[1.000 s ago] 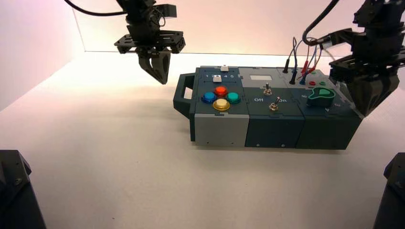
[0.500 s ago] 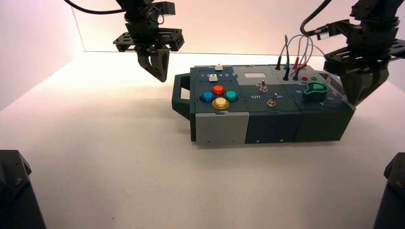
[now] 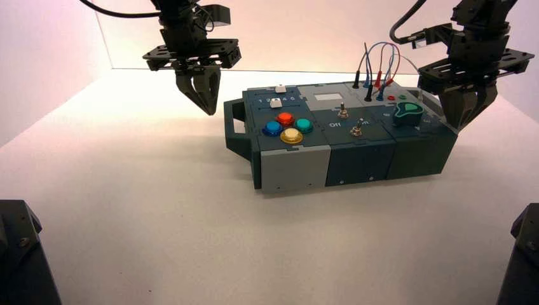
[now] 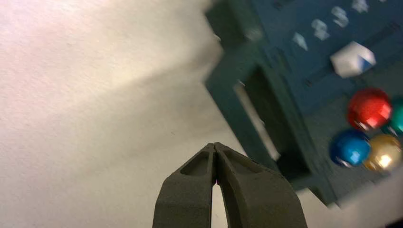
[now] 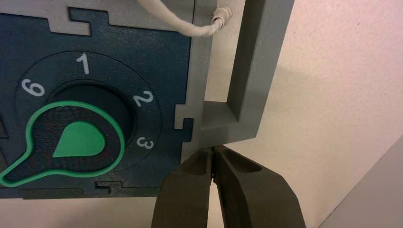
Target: Move the box to the right.
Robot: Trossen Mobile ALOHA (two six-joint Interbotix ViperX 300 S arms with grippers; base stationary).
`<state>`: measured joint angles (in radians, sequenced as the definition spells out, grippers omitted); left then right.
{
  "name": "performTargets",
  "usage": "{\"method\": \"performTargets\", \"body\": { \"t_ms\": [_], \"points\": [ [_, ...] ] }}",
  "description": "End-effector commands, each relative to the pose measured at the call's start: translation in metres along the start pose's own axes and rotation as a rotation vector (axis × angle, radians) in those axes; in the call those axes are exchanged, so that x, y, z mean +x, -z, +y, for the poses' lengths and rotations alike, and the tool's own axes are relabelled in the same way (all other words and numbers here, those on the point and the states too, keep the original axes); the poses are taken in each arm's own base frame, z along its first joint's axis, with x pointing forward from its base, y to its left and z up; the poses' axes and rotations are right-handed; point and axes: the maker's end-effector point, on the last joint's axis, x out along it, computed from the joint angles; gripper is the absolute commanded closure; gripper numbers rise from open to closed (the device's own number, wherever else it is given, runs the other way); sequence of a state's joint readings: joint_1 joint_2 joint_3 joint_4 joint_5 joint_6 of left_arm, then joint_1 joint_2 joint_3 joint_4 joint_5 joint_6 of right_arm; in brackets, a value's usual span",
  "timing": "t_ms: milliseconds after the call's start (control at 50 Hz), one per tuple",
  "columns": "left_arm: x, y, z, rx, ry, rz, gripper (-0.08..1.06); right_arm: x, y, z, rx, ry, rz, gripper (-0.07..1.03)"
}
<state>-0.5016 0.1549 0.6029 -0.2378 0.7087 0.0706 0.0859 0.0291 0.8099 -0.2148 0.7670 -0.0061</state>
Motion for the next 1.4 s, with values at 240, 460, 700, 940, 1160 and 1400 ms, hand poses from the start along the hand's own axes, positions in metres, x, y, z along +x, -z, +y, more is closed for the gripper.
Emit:
{"method": "performTargets", "body": {
  "t_ms": [240, 460, 700, 940, 1160, 1400],
  "points": [
    [-0.025, 0.019, -0.035, 0.018, 0.031, 0.017, 1.01, -0.016, -0.013, -0.001, 0.003, 0.007, -0.072, 0.98],
    [-0.027, 0.041, -0.034, -0.014, 0.029, 0.053, 1.01, -0.018, -0.013, -0.002, 0.006, 0.008, -0.073, 0.98],
    [-0.017, 0.061, -0.053, 0.028, 0.041, 0.104, 1.01, -0.020, -0.011, -0.003, 0.012, 0.007, -0.062, 0.98],
    [0.001, 0.060, -0.063, 0.040, 0.036, 0.139, 1.01, -0.022, -0.012, -0.002, 0.020, 0.002, -0.068, 0.98],
    [0.011, 0.051, -0.063, 0.036, 0.030, 0.121, 1.01, -0.031, -0.012, -0.004, 0.025, 0.007, -0.101, 0.98],
    [0.017, 0.026, -0.063, 0.069, 0.009, 0.064, 1.01, -0.034, -0.013, -0.005, 0.030, 0.009, -0.113, 0.98]
  ]
}}
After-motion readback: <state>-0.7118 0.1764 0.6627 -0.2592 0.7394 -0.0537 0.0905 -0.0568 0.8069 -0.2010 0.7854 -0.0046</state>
